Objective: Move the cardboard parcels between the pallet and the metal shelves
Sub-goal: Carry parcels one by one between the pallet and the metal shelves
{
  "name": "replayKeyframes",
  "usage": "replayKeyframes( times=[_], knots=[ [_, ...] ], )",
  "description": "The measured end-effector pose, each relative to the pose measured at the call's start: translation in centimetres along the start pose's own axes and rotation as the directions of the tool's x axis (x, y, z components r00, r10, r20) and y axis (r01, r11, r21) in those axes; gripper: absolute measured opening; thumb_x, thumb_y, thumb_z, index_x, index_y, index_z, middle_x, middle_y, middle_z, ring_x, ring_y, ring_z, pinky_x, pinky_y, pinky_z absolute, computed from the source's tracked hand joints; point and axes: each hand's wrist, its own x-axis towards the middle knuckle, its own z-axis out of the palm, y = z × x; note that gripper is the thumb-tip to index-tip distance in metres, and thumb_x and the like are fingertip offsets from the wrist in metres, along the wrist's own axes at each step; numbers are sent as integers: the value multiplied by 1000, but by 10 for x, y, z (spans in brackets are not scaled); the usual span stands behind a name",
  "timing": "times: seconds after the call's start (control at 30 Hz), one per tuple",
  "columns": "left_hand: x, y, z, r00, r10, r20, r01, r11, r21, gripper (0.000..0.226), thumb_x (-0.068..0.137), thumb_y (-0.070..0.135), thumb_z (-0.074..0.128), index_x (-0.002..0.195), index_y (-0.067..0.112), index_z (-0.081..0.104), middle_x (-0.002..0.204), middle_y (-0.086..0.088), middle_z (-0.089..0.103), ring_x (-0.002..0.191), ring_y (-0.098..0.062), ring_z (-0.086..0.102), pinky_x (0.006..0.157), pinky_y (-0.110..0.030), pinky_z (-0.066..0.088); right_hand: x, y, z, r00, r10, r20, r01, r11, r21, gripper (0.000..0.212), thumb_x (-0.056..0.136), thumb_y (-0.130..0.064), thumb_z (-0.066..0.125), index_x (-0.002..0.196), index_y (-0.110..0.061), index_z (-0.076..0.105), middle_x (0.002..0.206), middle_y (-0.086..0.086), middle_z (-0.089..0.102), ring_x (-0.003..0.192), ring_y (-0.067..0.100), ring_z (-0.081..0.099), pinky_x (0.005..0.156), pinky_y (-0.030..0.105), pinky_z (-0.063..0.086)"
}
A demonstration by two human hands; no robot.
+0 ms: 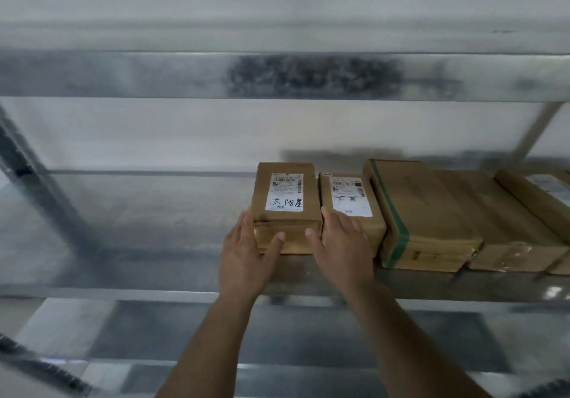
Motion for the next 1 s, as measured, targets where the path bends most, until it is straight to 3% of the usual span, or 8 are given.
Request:
replayKeyframes(
  times=[0.17, 0.33, 0.5, 0.67, 0.8, 0.87, 0.93, 1.0],
  knots=[
    [36, -29, 6, 972, -157, 173, 166, 985, -40, 79, 88, 56, 49, 150, 20, 16, 155, -2, 23, 141, -22, 22, 110, -39, 24, 19, -13, 21, 993, 112, 29, -110, 991, -69, 58, 93, -44, 42, 141, -13, 33, 138, 7, 47, 126, 24, 41, 104, 40, 33],
    [57, -42, 6, 951, -164, 263, 218, 957, -192, 42, 89, 51, 49, 125, 29, 48, 126, 0, 58, 106, -19, 54, 84, -29, 38, 24, -27, 35, 987, 153, 43, -147, 981, -127, 55, 95, -40, 38, 142, -12, 34, 135, 9, 50, 127, 23, 41, 105, 39, 30],
    [62, -60, -12, 941, -310, 138, 323, 943, -78, 65, 87, 61, 42, 139, 21, 41, 125, -12, 55, 112, -30, 54, 94, -43, 43, 18, -45, 36, 984, 176, -36, -173, 982, 71, 48, 95, -36, 46, 135, -10, 45, 116, 7, 62, 106, 18, 57, 91, 35, 46],
    [52, -73, -27, 925, -320, 206, 334, 942, -34, 64, 89, 53, 47, 143, 19, 36, 124, -14, 55, 106, -30, 56, 92, -42, 45, 14, -52, 37, 972, 230, 41, -233, 954, 188, 48, 93, -32, 53, 135, -11, 44, 113, 8, 61, 102, 19, 57, 88, 37, 49],
    [40, -76, -36, 913, -310, 266, 344, 934, -94, 72, 88, 52, 52, 147, 20, 26, 130, -12, 51, 111, -25, 54, 95, -38, 42, 5, -52, 36, 940, 247, 235, -334, 812, 480, 53, 95, -16, 52, 143, -8, 31, 122, 6, 60, 91, -3, 58, 66, 6, 48],
    [31, -76, -40, 902, -316, 296, 371, 916, -154, 72, 88, 50, 54, 148, 23, 24, 136, -10, 49, 117, -23, 52, 97, -36, 39, -1, -49, 32, 917, 210, 339, -375, 745, 552, 55, 95, -13, 49, 146, -14, 25, 116, -2, 58, 81, -15, 57, 57, 0, 43],
    [20, -74, -44, 899, -291, 328, 373, 901, -224, 63, 91, 45, 53, 146, 29, 27, 134, -3, 53, 112, -19, 54, 94, -34, 39, -9, -48, 27, 901, 154, 405, -382, 723, 576, 49, 97, -14, 45, 142, -22, 28, 126, -1, 56, 84, -13, 58, 64, 3, 44],
    [8, -71, -49, 913, -233, 335, 342, 885, -315, 53, 92, 37, 53, 141, 39, 33, 126, 6, 58, 101, -12, 56, 86, -28, 41, -21, -48, 22, 901, 128, 415, -364, 744, 560, 54, 98, -18, 44, 147, -22, 21, 140, 2, 46, 106, -1, 53, 85, 15, 42]
  ],
)
